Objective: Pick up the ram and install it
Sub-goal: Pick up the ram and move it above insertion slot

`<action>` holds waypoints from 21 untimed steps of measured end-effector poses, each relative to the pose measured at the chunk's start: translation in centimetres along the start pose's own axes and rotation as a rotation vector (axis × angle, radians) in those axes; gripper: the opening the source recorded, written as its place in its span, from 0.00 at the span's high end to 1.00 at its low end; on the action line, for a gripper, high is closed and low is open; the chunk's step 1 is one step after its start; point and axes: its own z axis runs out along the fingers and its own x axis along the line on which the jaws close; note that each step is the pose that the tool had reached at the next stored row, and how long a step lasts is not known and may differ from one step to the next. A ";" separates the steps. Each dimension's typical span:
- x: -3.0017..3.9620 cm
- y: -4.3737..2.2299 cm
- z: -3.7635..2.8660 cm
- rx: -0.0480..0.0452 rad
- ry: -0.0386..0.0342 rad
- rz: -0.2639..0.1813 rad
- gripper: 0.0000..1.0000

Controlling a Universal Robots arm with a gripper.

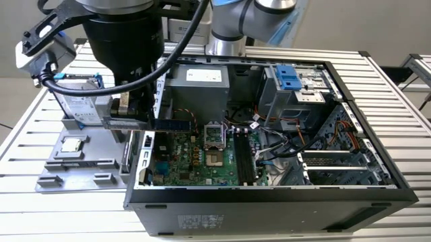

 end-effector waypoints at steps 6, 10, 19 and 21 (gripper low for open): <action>0.10 1.84 0.09 0.0000 -0.0001 -0.002 1.00; 0.17 3.01 0.16 0.0000 -0.0001 -0.003 1.00; 0.28 5.04 0.31 -0.0003 0.0000 -0.009 1.00; 0.31 5.47 0.35 -0.0004 0.0000 -0.011 1.00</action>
